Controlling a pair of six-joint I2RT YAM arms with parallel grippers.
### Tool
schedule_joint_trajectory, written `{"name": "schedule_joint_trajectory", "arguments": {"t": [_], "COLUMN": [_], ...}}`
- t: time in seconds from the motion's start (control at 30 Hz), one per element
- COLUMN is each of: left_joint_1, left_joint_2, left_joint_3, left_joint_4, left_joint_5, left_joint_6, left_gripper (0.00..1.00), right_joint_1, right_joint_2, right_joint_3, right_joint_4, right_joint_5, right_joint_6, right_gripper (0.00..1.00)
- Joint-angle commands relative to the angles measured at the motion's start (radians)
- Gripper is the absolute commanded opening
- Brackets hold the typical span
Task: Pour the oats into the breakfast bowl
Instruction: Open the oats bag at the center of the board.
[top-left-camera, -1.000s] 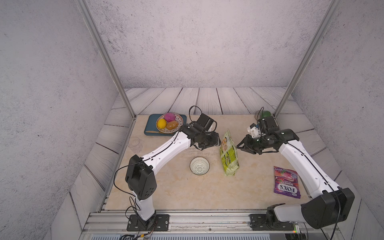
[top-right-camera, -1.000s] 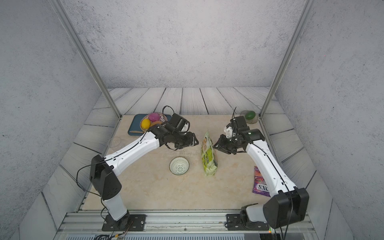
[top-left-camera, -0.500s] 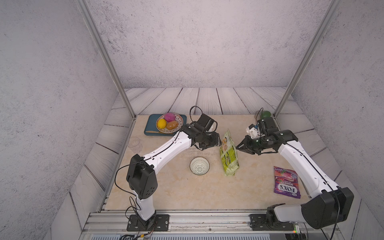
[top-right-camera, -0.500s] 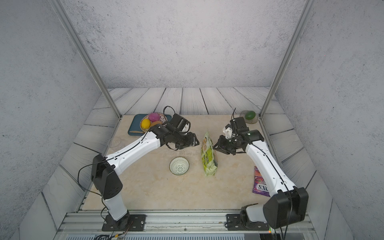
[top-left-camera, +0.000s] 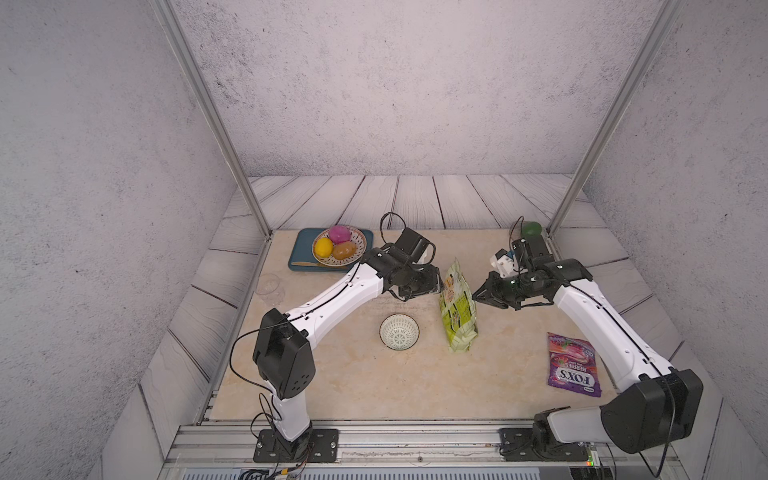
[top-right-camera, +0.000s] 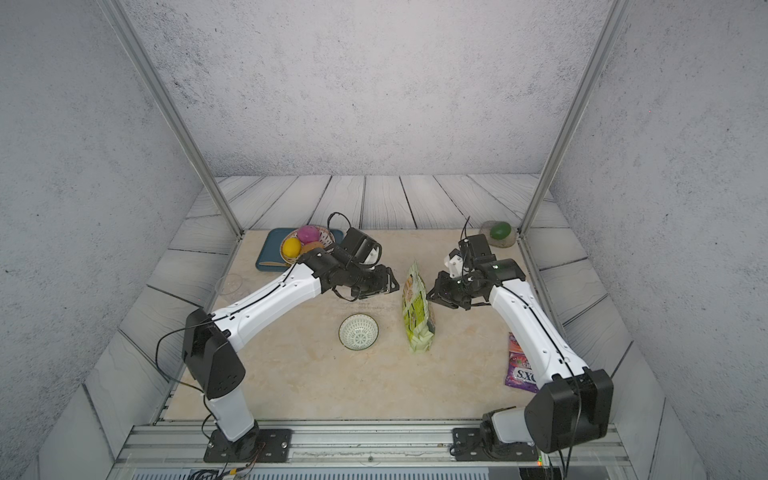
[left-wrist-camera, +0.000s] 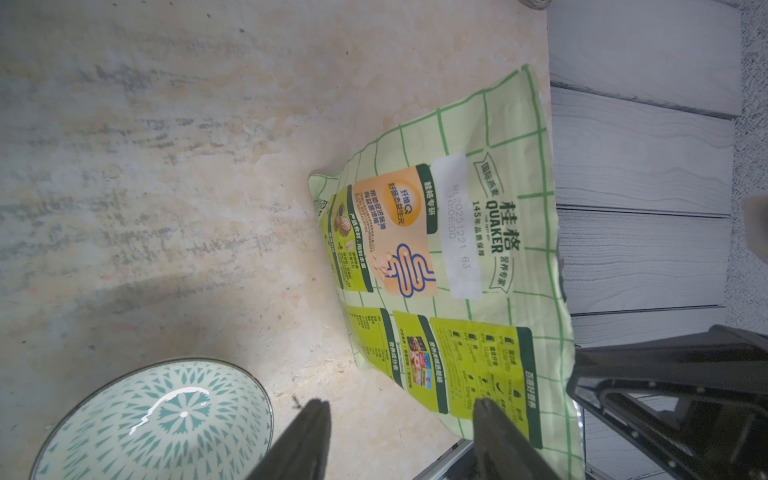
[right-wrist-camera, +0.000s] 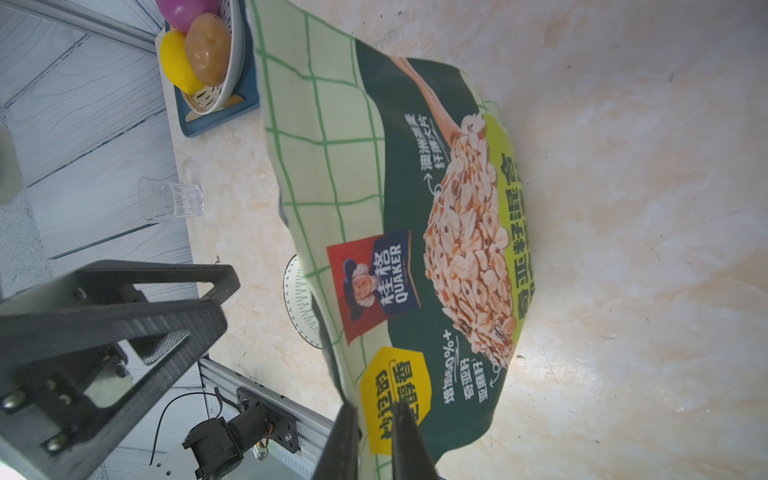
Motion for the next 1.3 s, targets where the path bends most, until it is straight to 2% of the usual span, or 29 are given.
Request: {"name": "schedule_joint_trajectory", "arguments": {"t": [0.0, 1.27], "left_joint_1": [-0.005, -0.006], "left_joint_2": [-0.004, 0.015], "left_joint_3": [0.021, 0.050], "left_joint_4": [-0.011, -0.028], "left_joint_5": [-0.004, -0.009], "left_joint_6": [0.005, 0.009], "left_gripper": [0.60, 0.59], "right_joint_1": [0.002, 0.003], "right_joint_2": [0.010, -0.040], "right_joint_3": [-0.006, 0.034], "right_joint_4": [-0.021, 0.018], "right_joint_5": [0.026, 0.004], "right_joint_6": [-0.025, -0.055], "right_gripper": [0.19, 0.17]}}
